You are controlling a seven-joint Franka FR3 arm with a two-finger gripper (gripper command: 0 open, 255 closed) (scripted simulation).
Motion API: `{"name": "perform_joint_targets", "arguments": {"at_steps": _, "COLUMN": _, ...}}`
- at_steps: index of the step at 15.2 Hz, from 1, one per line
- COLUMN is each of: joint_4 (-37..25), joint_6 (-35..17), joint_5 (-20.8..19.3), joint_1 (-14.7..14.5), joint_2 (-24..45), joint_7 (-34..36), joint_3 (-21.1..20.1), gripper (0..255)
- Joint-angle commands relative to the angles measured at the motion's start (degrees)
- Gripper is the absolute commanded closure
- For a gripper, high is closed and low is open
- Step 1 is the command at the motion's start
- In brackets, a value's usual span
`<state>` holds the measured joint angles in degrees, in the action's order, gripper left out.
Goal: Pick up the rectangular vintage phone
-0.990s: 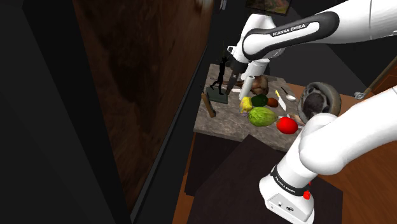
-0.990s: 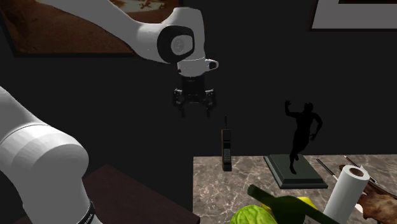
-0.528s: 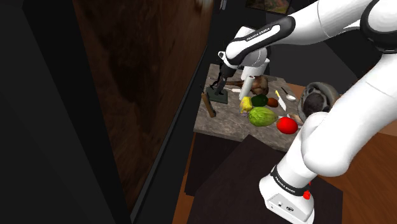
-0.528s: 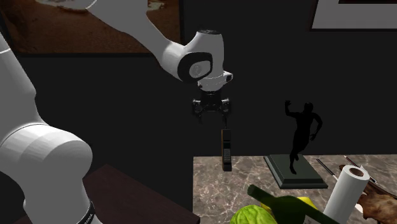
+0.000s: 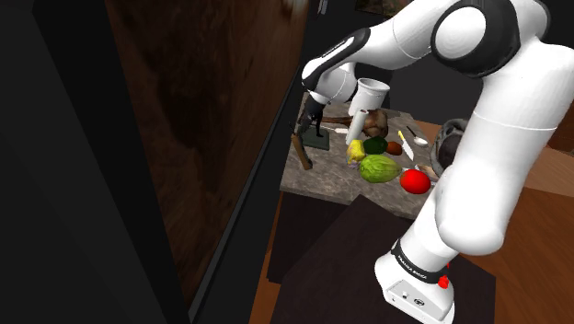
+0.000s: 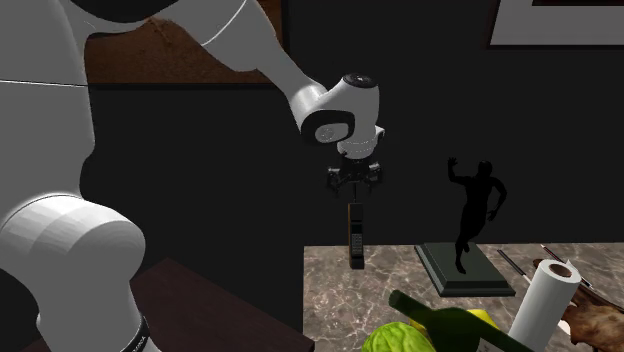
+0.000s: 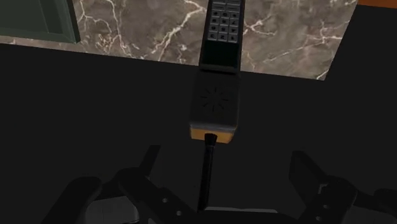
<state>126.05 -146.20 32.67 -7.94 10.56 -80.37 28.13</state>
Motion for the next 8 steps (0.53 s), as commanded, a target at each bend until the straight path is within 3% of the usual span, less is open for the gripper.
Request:
{"name": "perform_joint_targets", "arguments": {"at_steps": 1, "joint_4": -3.52, "joint_6": 0.24, "joint_5": 4.97, "joint_1": 1.51, "joint_2": 3.92, "joint_7": -4.77, "joint_3": -1.59, "gripper": 0}}
{"name": "perform_joint_targets", "arguments": {"at_steps": 8, "joint_4": -3.49, "joint_6": -3.02, "joint_5": 11.07, "joint_1": 3.47, "joint_2": 8.39, "joint_7": -10.06, "joint_3": -4.32, "gripper": 0}}
